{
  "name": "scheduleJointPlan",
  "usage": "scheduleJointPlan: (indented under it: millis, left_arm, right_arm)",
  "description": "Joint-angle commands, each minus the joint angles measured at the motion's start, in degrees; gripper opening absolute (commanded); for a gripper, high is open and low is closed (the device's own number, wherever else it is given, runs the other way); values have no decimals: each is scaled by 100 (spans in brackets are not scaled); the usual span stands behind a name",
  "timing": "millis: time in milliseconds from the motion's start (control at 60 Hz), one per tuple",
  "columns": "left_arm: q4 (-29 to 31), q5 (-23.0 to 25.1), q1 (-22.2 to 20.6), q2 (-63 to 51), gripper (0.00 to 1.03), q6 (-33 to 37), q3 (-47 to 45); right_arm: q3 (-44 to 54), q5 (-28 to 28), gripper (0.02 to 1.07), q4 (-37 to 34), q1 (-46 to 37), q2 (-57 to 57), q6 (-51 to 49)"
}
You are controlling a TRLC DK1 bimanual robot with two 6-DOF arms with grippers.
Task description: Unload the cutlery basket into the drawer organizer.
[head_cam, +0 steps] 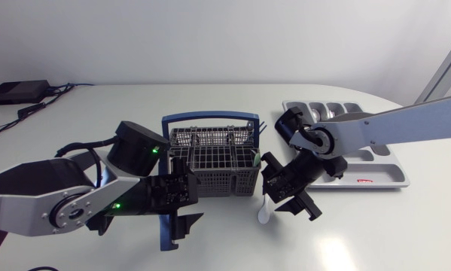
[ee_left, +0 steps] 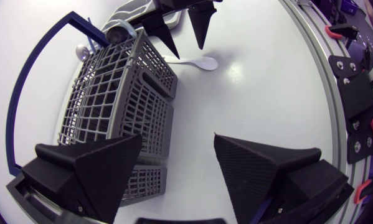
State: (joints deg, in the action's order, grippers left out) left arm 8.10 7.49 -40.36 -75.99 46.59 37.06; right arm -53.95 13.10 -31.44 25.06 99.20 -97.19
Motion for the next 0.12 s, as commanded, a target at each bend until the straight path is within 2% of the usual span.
scheduleJointPlan:
  millis: [0, 100]
  left_arm:
    - [25, 78, 54, 66, 86, 140, -181]
    - [8, 104, 72, 75, 86, 149, -234]
  right_arm:
    - [192, 8, 61, 68, 78, 161, -222]
    - [175, -1, 61, 94, 104, 232, -248]
